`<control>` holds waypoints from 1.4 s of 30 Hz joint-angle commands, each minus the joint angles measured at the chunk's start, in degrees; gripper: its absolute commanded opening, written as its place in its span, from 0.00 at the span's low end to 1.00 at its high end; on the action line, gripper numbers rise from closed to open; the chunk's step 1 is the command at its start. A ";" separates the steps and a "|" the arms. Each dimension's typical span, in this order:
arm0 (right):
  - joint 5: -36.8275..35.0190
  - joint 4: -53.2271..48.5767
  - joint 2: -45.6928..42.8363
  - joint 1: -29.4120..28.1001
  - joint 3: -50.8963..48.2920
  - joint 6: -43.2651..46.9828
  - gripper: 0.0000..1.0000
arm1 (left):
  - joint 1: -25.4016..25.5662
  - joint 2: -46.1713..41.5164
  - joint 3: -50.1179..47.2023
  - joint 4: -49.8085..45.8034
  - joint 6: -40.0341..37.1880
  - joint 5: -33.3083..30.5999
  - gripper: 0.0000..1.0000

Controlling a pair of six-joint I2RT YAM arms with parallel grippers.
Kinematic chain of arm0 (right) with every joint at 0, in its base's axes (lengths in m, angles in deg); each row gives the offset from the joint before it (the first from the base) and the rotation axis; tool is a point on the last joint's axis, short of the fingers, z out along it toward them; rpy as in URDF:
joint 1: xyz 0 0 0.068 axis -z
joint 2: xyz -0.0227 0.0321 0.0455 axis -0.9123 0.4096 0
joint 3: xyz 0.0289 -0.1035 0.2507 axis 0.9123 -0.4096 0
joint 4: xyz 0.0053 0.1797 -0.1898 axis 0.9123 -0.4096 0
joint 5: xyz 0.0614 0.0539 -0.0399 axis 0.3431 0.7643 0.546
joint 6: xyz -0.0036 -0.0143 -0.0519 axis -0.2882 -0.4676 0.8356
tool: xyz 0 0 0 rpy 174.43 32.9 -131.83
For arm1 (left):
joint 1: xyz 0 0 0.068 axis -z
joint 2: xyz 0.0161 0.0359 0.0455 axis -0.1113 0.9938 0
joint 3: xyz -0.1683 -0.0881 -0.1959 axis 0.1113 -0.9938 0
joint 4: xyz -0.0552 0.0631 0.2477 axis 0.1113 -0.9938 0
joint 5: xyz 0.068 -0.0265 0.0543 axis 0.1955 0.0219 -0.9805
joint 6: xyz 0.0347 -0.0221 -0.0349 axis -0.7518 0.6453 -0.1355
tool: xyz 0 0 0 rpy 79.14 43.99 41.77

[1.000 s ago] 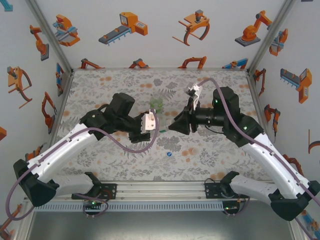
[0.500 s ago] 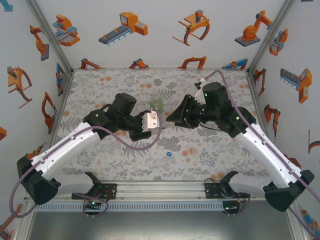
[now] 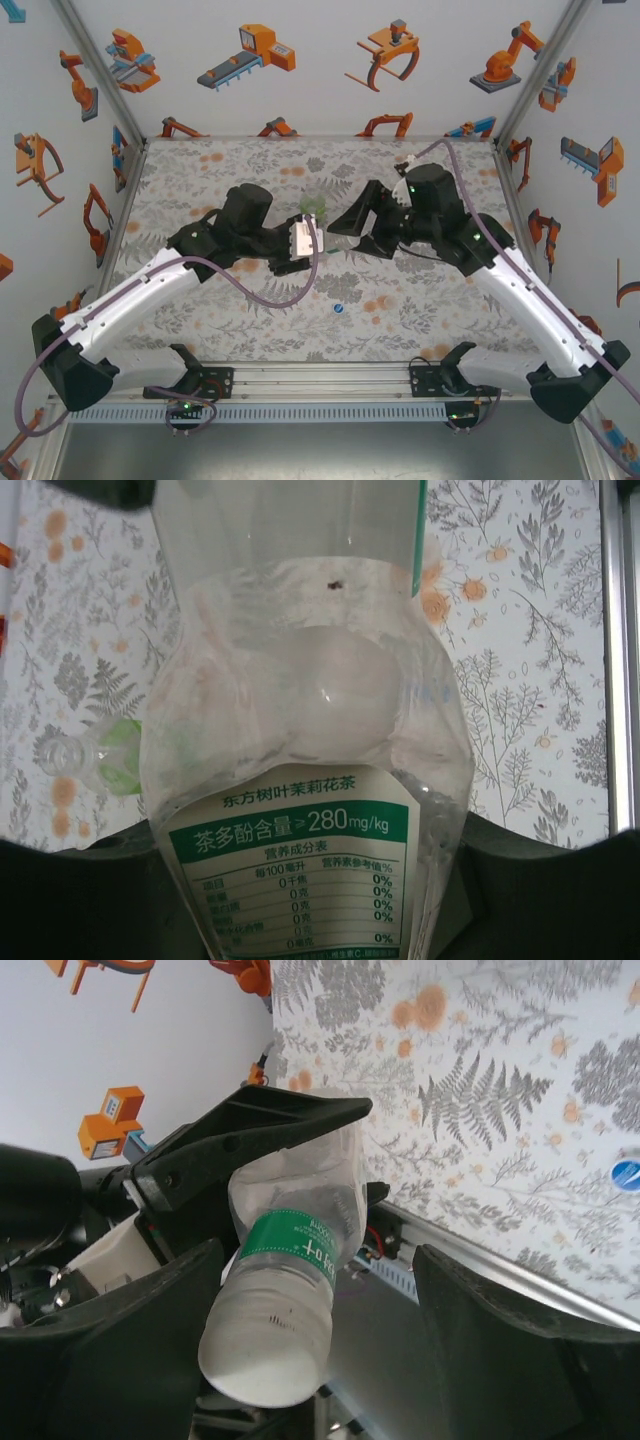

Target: Screw on the bottle caps

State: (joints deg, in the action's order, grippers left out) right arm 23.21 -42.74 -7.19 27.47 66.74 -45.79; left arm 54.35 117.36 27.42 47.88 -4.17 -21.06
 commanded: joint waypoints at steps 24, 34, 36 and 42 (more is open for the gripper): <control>25.91 -0.59 -3.74 -0.24 6.84 86.98 0.60 | 0.97 -2.77 0.15 -1.55 0.96 3.61 0.00; 26.73 -1.07 -2.69 -0.32 6.42 88.45 0.53 | 1.12 -2.50 0.34 -1.87 0.91 3.62 0.00; 26.52 -1.15 -2.84 -0.32 6.24 88.40 0.52 | 1.08 -2.41 0.36 -1.84 0.89 3.51 0.00; 25.18 -0.69 -3.34 -0.32 5.37 87.60 0.39 | 1.09 -1.93 0.82 -1.18 0.96 3.07 0.00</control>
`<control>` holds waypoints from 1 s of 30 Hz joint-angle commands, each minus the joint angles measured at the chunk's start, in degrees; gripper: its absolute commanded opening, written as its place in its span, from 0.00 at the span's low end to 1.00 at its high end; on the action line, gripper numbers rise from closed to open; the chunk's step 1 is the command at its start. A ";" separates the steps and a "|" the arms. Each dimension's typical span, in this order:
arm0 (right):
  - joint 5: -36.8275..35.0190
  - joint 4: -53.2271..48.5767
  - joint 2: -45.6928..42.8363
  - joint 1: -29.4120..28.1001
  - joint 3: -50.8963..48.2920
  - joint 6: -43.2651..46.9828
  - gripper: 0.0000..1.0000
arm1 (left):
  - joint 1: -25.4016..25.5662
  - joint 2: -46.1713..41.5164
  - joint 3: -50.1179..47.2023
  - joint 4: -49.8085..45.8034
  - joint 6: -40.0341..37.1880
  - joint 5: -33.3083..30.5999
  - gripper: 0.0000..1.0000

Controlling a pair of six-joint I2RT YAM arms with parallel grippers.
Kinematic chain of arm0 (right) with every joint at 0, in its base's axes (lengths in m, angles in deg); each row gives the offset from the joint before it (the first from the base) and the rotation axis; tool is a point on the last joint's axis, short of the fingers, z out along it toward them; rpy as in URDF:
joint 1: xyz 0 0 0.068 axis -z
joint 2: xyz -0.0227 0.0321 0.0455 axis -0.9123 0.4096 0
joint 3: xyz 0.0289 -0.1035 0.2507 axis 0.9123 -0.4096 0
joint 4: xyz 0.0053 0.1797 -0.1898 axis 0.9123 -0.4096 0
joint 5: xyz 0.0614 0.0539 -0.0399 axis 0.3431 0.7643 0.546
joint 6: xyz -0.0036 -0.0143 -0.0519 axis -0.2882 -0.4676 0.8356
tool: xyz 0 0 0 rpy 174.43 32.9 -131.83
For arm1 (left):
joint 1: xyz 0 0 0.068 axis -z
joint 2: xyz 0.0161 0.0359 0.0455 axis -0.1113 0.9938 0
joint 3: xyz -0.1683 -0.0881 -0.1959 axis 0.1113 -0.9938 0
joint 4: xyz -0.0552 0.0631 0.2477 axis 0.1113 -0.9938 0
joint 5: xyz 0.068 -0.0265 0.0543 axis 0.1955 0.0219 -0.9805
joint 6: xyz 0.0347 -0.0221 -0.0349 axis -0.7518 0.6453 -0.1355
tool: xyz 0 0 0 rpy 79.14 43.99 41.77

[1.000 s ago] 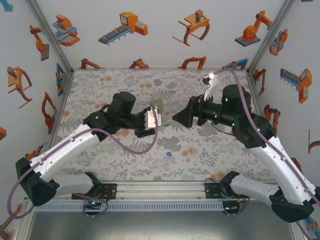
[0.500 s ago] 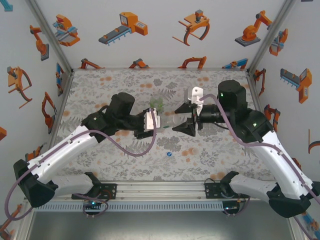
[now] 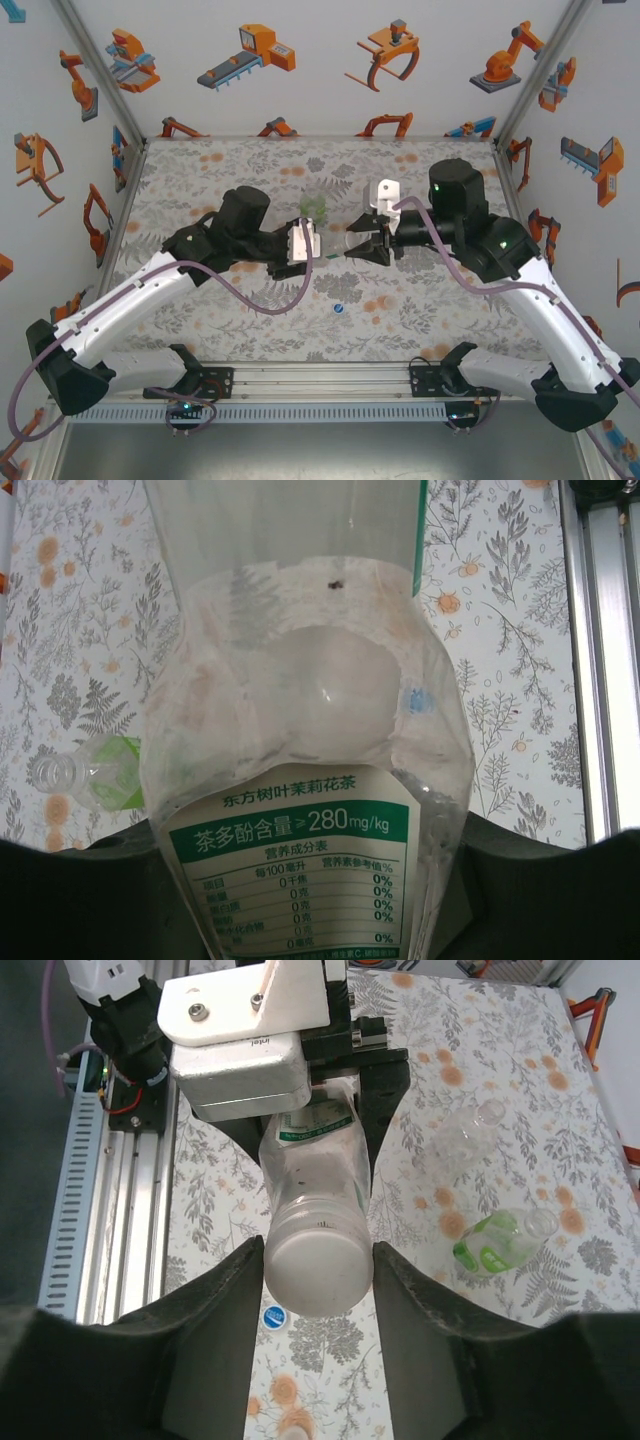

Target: Screw on the bottle caps

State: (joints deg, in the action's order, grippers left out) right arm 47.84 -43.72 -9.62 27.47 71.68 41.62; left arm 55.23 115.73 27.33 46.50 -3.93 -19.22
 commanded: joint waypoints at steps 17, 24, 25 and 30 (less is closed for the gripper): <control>-22.99 2.15 1.98 -0.32 -2.61 -70.78 0.01 | 0.29 2.21 -0.07 8.19 2.58 -5.79 0.00; -17.97 0.50 5.90 0.72 -5.37 -100.95 0.03 | 0.45 4.09 0.44 9.50 2.50 -7.37 0.00; -17.82 0.43 6.17 0.86 -5.47 -101.97 0.02 | 0.47 4.25 0.75 9.47 2.39 -7.49 0.00; -20.71 0.50 6.01 1.57 -2.71 -99.74 0.24 | 0.64 4.39 1.15 8.73 1.82 -7.78 0.00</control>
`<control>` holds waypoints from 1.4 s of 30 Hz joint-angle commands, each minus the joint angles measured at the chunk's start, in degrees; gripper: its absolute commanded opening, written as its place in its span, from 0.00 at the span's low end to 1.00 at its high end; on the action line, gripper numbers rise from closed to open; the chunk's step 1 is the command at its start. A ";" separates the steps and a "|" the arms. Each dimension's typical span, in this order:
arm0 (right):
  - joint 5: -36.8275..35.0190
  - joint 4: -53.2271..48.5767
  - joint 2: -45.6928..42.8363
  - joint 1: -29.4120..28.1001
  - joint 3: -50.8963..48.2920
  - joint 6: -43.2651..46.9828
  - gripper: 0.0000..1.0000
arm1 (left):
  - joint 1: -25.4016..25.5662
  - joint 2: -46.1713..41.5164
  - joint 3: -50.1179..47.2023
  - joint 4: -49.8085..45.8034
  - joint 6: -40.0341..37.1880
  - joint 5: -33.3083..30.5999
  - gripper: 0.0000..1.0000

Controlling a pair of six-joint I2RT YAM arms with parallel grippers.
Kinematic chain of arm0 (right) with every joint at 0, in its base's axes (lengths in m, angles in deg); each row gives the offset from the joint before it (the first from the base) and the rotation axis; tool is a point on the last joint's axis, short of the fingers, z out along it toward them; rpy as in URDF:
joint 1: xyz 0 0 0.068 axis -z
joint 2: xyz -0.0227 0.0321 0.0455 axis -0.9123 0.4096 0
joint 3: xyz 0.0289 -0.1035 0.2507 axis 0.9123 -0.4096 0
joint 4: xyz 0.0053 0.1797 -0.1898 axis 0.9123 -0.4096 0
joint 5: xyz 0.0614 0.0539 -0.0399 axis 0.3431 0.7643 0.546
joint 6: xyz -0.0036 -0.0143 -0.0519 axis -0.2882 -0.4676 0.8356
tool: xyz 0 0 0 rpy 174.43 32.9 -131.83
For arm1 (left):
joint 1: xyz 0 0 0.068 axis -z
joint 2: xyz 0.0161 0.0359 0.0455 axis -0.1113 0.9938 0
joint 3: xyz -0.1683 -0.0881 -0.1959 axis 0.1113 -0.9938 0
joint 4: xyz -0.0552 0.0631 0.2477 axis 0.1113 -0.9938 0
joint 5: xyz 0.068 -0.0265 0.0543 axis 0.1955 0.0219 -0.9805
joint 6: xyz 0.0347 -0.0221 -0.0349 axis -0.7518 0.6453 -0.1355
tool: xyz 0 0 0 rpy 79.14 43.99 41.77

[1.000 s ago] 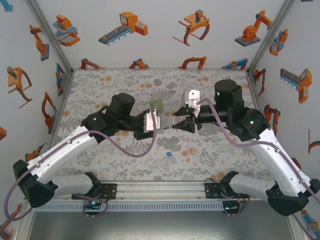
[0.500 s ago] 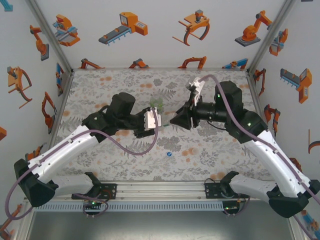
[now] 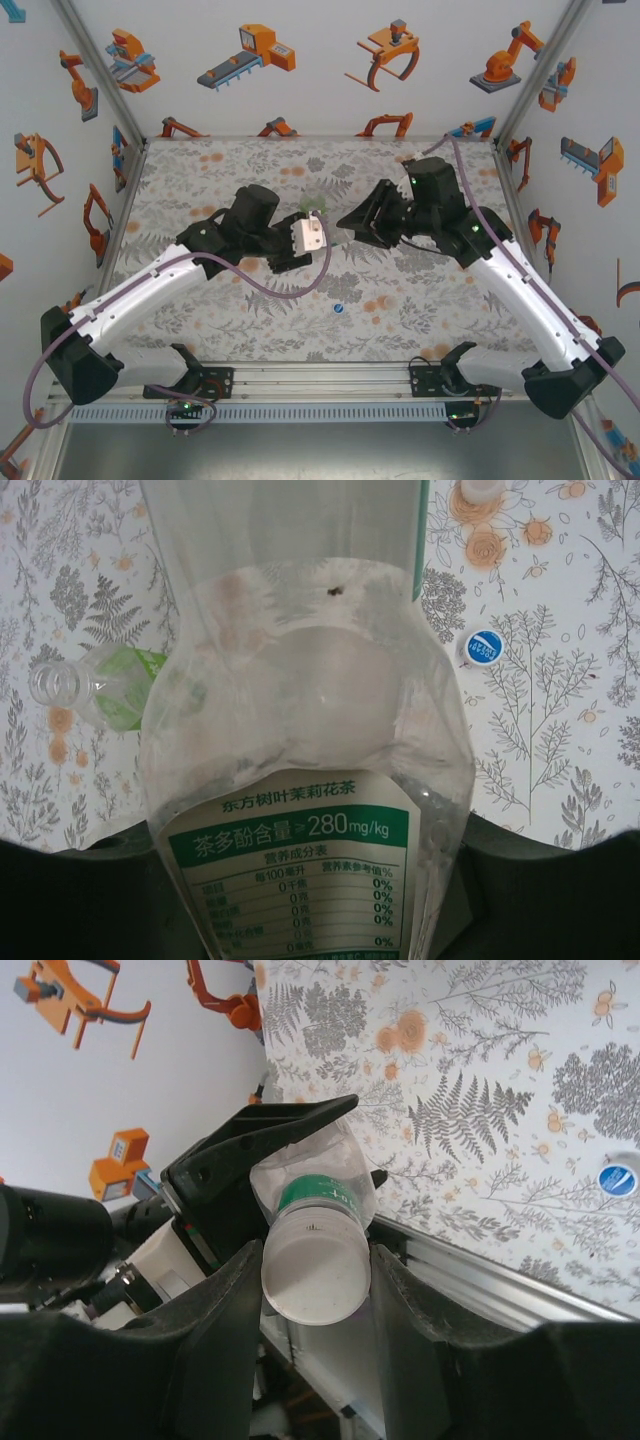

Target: Screw on the bottle caps

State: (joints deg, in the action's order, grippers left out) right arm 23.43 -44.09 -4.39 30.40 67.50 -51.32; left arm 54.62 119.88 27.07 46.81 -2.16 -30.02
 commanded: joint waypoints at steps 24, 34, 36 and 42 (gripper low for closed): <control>25.21 6.15 -7.04 0.70 4.65 80.17 0.71 | 1.43 -3.94 0.96 2.74 0.08 11.25 0.00; 30.76 1.19 -4.99 0.66 5.82 92.30 0.57 | 1.61 -4.49 1.18 2.03 0.26 10.89 0.00; 30.53 0.74 -4.96 0.70 5.67 92.76 0.55 | 1.61 -4.56 1.25 1.94 0.26 10.76 0.00; 28.53 -0.56 -5.20 0.70 5.30 93.20 0.56 | 1.62 -4.67 1.26 2.05 0.35 10.56 0.00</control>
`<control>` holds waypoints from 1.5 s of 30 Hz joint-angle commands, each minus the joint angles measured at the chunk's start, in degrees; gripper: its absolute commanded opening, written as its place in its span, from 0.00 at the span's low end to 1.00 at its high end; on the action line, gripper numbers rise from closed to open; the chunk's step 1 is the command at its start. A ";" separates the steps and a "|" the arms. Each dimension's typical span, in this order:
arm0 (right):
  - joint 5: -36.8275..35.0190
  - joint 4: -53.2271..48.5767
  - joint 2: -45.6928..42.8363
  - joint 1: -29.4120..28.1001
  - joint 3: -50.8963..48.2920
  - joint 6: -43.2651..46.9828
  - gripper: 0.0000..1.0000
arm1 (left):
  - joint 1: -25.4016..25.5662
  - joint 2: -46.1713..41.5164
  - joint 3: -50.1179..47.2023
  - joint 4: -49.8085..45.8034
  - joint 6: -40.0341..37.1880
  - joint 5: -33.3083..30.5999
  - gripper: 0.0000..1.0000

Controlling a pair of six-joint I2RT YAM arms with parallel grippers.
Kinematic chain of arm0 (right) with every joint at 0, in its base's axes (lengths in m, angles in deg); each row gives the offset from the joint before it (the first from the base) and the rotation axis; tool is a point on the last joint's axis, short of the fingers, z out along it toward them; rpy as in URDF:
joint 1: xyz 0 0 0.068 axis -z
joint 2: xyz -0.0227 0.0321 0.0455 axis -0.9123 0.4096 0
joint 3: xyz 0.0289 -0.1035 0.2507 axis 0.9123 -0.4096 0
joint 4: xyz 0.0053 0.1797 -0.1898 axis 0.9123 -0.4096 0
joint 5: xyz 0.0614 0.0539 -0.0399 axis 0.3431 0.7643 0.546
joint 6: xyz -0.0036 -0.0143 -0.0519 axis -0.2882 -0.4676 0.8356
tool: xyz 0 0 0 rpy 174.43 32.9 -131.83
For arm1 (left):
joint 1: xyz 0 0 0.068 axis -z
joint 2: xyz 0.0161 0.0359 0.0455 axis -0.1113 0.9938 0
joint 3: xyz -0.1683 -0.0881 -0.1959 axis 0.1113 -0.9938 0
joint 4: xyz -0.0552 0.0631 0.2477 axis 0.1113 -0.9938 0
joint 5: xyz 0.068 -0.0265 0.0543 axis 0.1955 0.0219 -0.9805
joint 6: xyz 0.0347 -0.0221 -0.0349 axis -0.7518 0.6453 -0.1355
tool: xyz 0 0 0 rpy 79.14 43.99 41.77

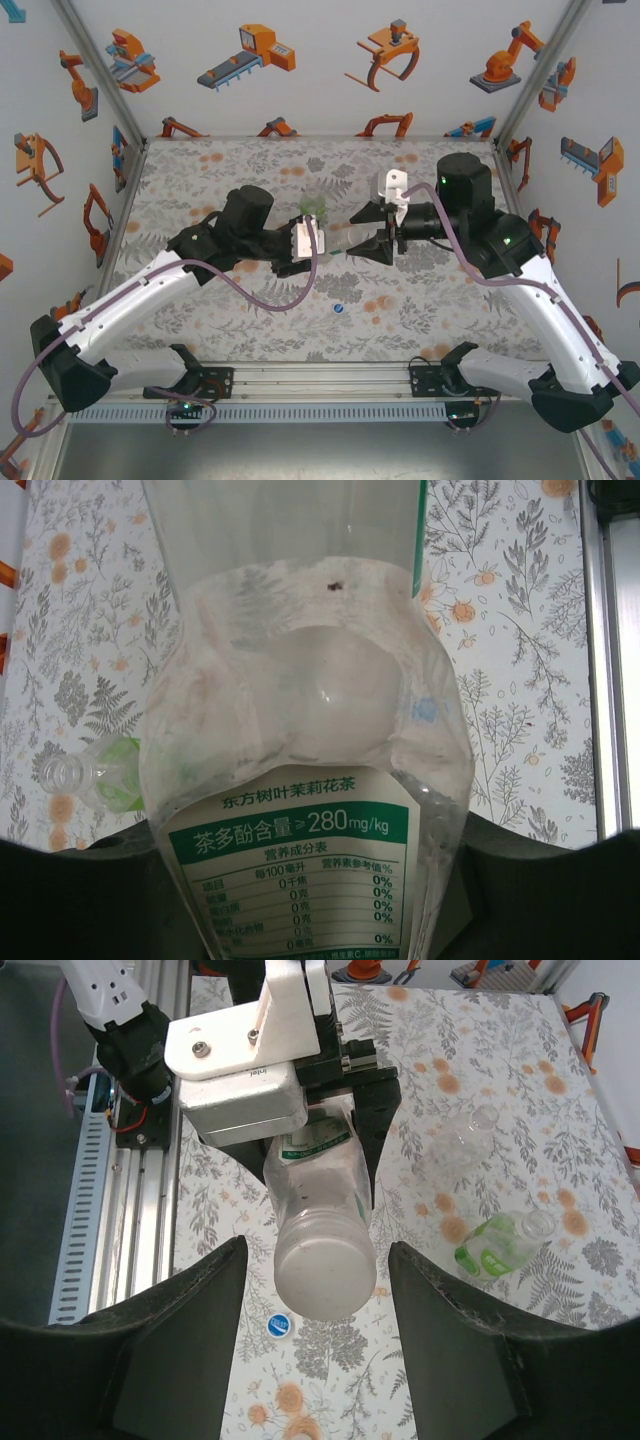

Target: Screw on the bottle caps

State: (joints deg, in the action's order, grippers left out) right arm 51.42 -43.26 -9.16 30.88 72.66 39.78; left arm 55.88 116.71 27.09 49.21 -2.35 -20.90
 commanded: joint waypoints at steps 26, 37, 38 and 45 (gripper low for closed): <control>-0.46 -1.18 -0.47 0.22 -1.18 1.99 0.49 | 0.43 -1.17 1.04 0.68 0.99 2.48 0.00; -4.92 6.75 -1.53 0.22 -4.68 -18.73 0.16 | 0.47 -1.16 0.39 4.68 2.31 -1.29 0.00; -6.21 9.95 -2.25 0.22 -6.28 -24.89 0.12 | 0.43 -1.11 0.13 5.90 2.33 -1.93 0.00; -26.91 9.13 -4.38 0.19 -9.20 -60.97 0.00 | 0.43 0.42 0.08 10.49 2.73 -6.21 0.00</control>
State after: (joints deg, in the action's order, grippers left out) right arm 36.78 -31.50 -13.60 31.08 63.66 1.09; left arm 55.99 117.08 26.81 51.44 -0.63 -24.20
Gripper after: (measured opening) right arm 0.410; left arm 0.523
